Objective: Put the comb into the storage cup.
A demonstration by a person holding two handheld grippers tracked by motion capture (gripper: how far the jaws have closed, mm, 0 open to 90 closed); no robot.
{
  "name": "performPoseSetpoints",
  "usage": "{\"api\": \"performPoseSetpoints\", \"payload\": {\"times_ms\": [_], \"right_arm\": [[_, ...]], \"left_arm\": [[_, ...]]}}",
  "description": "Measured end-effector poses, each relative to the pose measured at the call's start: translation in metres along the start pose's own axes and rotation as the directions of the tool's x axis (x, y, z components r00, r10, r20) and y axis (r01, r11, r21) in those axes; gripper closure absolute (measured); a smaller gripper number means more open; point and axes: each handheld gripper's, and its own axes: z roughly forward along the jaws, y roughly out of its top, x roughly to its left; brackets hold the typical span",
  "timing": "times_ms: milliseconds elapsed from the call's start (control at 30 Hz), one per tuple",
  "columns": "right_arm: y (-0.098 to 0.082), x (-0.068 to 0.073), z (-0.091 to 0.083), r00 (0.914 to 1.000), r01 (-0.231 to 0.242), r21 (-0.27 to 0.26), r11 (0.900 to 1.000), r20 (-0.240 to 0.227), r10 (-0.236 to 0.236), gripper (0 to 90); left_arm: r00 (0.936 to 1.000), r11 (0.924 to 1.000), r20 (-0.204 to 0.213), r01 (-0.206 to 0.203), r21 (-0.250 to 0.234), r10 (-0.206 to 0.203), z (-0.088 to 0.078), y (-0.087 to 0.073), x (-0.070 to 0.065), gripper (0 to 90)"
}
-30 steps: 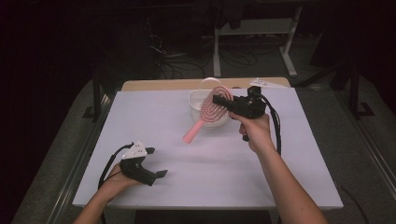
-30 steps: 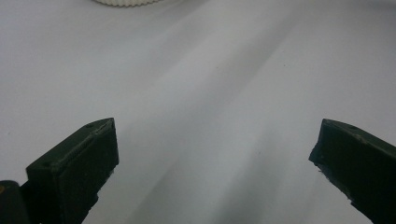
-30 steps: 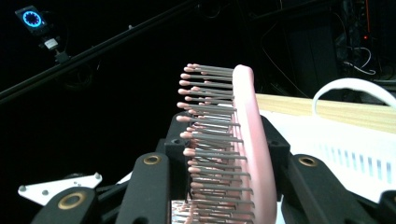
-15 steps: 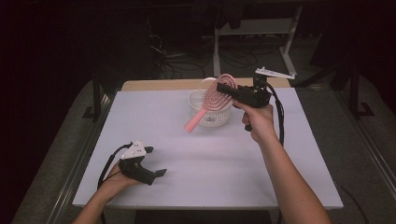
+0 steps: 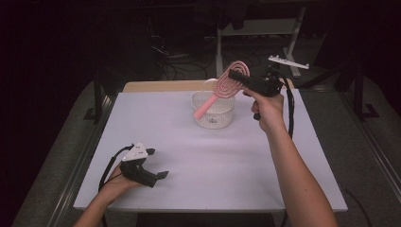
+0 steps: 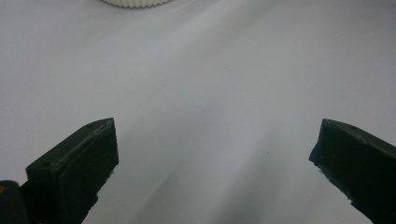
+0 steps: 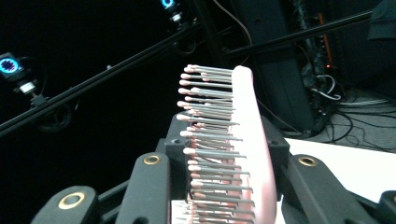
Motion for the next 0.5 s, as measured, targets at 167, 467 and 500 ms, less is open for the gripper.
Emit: {"api": "performPoseSetpoints", "payload": {"times_ms": [167, 467, 500], "right_arm": [[0.005, -0.008, 0.001, 0.9996, -0.009, -0.019, 1.000, 0.027, 0.010, 63.2], [0.013, -0.017, 0.005, 0.9969, 0.003, -0.046, 0.999, 0.079, 0.001, 63.2], [0.013, -0.019, 0.005, 0.9963, 0.005, -0.048, 0.999, 0.086, -0.001, 63.3]], "left_arm": [[1.0000, 1.0000, -0.002, 0.003, -0.002, -0.003, 0.000, 0.000, 0.000, 0.0], [0.9999, 0.9999, 0.002, 0.013, -0.004, -0.013, 0.000, 0.000, 0.001, 0.0], [0.9999, 0.9999, 0.002, 0.014, -0.004, -0.014, 0.000, -0.001, 0.001, 0.0]]}}
